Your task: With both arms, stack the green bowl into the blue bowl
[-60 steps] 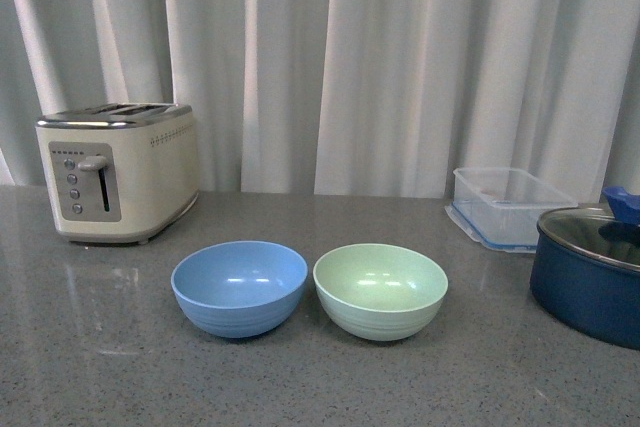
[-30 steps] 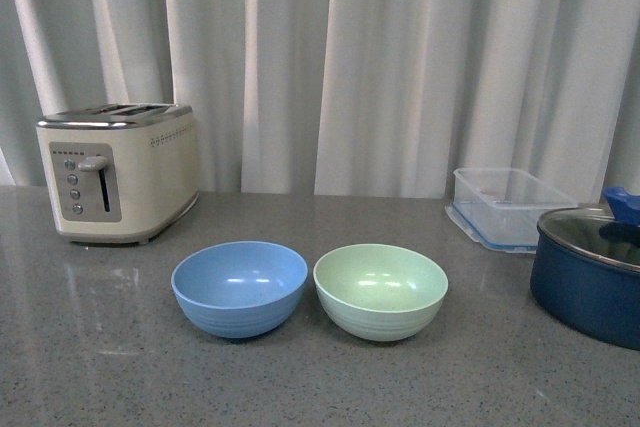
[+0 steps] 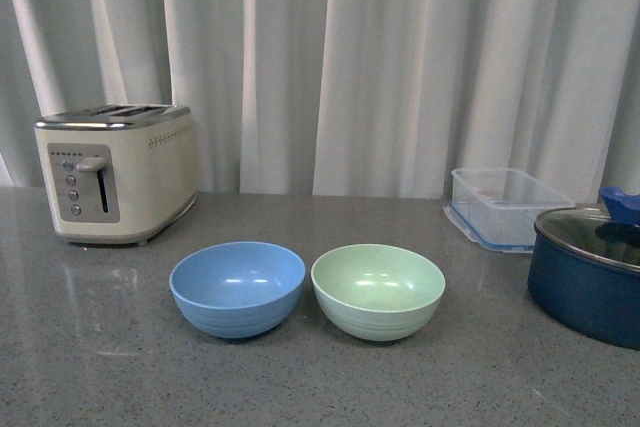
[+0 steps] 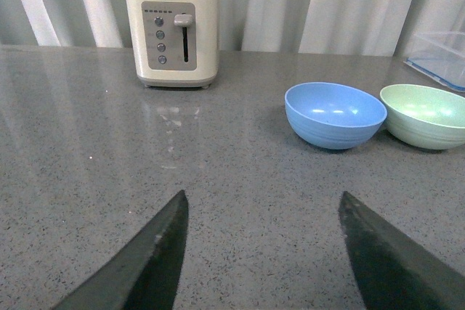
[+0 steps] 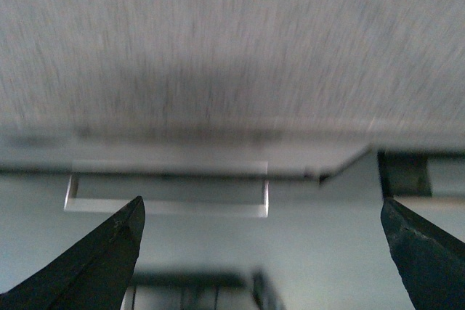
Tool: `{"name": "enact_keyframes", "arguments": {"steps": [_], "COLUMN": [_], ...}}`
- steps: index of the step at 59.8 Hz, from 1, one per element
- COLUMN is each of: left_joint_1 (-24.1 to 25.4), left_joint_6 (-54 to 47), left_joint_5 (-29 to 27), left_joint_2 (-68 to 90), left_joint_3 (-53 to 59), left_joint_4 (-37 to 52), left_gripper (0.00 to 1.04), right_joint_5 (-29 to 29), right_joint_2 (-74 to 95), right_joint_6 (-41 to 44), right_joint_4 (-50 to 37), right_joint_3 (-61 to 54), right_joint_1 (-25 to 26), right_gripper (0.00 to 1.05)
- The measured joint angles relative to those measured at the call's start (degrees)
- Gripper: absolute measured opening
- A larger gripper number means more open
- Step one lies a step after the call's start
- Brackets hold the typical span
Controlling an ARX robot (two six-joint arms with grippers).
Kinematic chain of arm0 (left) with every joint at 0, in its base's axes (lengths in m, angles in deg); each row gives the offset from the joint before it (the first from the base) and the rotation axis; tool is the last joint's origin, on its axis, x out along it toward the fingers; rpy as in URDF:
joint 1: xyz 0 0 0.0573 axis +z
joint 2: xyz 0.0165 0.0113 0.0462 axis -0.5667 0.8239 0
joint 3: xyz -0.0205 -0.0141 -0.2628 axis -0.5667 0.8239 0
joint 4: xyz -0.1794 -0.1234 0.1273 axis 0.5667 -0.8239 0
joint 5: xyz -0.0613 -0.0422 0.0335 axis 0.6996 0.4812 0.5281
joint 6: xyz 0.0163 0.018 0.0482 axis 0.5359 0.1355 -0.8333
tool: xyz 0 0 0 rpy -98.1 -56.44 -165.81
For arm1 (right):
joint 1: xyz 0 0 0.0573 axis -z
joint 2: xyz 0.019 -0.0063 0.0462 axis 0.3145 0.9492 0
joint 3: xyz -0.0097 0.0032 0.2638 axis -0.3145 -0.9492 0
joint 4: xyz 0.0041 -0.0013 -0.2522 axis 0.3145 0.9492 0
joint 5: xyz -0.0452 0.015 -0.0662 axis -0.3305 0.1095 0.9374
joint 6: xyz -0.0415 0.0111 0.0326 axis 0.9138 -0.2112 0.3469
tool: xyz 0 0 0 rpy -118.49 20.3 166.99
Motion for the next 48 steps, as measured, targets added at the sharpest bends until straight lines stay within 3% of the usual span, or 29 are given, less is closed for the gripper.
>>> {"name": "enact_keyframes", "arguments": {"steps": [3, 12, 48], "left_joint_1": [0.0, 0.0, 0.0], "left_joint_6": [0.02, 0.0, 0.0], "left_joint_5": [-0.02, -0.04, -0.02], "left_joint_2": [0.02, 0.0, 0.0], "left_joint_3": [0.0, 0.0, 0.0], "left_joint_4": [0.0, 0.0, 0.0], "left_gripper": [0.76, 1.0, 0.98], "right_joint_5": [-0.17, -1.6, -3.82], "right_joint_2": [9.2, 23.65, 58.73], "right_joint_6": [-0.76, -2.23, -3.04], "right_joint_4": [2.78, -1.07, -9.6], "right_joint_3": [4.96, 16.68, 41.88], "right_joint_1": [-1.14, -3.54, -7.21], "right_gripper": [0.95, 0.95, 0.95]}}
